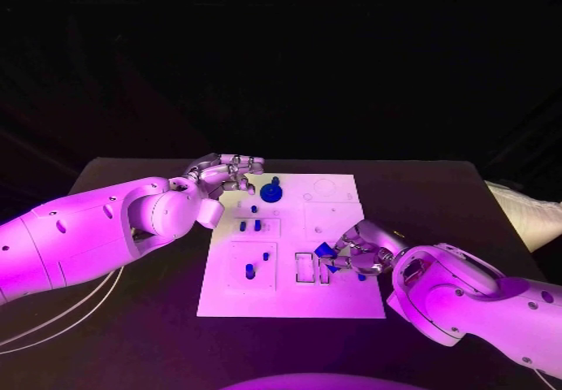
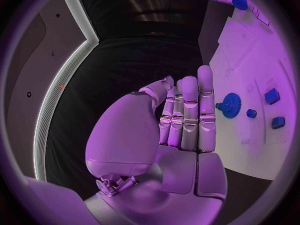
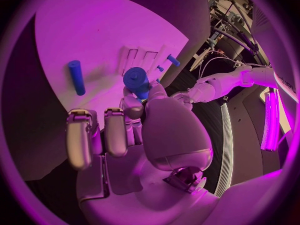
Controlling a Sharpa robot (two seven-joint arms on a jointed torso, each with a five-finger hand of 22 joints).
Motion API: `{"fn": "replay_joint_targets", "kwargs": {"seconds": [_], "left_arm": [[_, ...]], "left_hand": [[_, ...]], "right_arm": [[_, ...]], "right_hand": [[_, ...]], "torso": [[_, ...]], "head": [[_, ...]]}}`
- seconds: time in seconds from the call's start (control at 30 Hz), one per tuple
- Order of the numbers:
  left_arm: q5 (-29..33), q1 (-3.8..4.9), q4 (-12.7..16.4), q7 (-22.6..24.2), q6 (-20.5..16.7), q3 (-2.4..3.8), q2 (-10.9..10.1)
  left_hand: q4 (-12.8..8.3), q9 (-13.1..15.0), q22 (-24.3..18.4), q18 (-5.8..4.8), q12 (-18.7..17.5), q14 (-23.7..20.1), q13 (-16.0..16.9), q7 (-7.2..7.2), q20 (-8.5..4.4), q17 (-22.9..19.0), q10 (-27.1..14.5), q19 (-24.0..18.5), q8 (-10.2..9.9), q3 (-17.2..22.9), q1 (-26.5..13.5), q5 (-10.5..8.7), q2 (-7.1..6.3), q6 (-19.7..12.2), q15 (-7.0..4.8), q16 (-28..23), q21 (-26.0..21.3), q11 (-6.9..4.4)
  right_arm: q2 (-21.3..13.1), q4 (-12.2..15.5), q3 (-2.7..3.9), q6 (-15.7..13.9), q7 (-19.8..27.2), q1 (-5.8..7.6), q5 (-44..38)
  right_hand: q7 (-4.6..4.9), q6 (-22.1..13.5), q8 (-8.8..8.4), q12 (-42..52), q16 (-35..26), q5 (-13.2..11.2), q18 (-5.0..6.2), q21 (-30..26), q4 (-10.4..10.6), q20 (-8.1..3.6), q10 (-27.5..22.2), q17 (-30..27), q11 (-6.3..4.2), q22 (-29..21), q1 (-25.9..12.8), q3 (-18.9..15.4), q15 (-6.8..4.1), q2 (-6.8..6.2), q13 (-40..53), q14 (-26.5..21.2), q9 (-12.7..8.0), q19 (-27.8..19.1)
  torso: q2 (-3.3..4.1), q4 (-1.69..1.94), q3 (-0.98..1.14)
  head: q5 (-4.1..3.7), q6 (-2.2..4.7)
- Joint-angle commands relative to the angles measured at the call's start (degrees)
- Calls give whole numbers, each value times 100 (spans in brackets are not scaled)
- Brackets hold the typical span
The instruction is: Assemble the parts on the task board
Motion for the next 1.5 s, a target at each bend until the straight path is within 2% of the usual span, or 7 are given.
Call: {"fn": "replay_joint_targets", "kwargs": {"seconds": [0.03,0.37,0.5,1.0,1.13,1.33,1.5], "left_arm": [[-21,2,10,31,164,4,15],[-99,2,24,47,324,4,34],[-132,2,27,48,360,4,33],[-151,2,28,81,371,5,29],[-65,2,29,107,348,5,32],[34,2,13,138,303,6,26],[83,3,8,135,278,6,30]], "left_hand": [[-9,-6,-8,107,26,-44,8,5,-10,-9,-38,-28,16,-37,-47,-34,13,-37,16,-34,-35,-12],[-35,-13,-18,108,23,-70,2,10,-8,-19,-75,-41,3,-53,-26,-40,-12,-70,19,-42,-53,-6],[-41,-15,-21,107,21,-78,0,12,-7,-22,-88,-45,-1,-57,-21,-40,-14,-81,22,-44,-58,-2],[-53,-16,-25,107,22,-95,-3,15,-5,-28,-105,-54,-4,-51,-3,-34,-2,-92,25,-48,-67,2],[-53,-16,-25,107,22,-95,-3,15,-5,-28,-105,-54,-4,-51,-3,-34,-2,-92,25,-48,-67,2],[-64,-17,-28,107,27,-105,-3,17,-5,-32,-110,-59,-6,-46,13,-28,8,-100,26,-49,-73,3],[-56,-23,-31,105,33,-111,-4,38,-1,-36,-119,-61,-22,-55,-5,-25,16,-136,32,-44,-78,15]], "right_arm": [[106,-21,2,234,28,1,169],[381,-178,3,813,-193,2,98],[456,-237,3,899,-243,2,34],[592,-335,4,989,-383,2,-263],[617,-356,4,876,-396,2,-417],[626,-346,4,775,-386,2,-573],[611,-314,4,763,-336,1,-599]], "right_hand": [[-78,134,40,-53,26,30,-63,11,9,-22,10,26,-18,669,-4,-38,-57,97,-14,342,99,49],[-171,325,154,143,158,-17,-85,64,25,-77,220,219,-93,758,-377,-271,-117,219,273,375,256,104],[-182,342,170,164,163,-8,-85,66,24,-84,241,226,-103,761,-404,-286,-125,247,306,375,275,105],[-200,332,214,108,169,-242,-88,73,23,-107,272,242,-119,776,-700,-554,-142,219,360,371,384,110],[-189,291,218,3,130,-524,-76,43,26,-105,241,192,-109,732,-852,-696,-136,220,326,358,432,76],[-172,231,234,-146,74,-1100,-65,13,37,-89,192,129,-91,693,-1330,-1003,-120,201,284,343,510,45],[-168,214,237,-192,67,-1183,-67,16,35,-86,180,123,-88,700,-1427,-1063,-117,170,269,342,530,50]], "torso": [[2,-10,-2],[4,-8,-8],[5,-9,5],[5,-17,4],[3,-12,4],[5,-18,10],[6,-15,9]], "head": [[15,-8],[42,-9],[59,-13],[67,-31],[10,-21],[51,-26],[13,-24]]}}
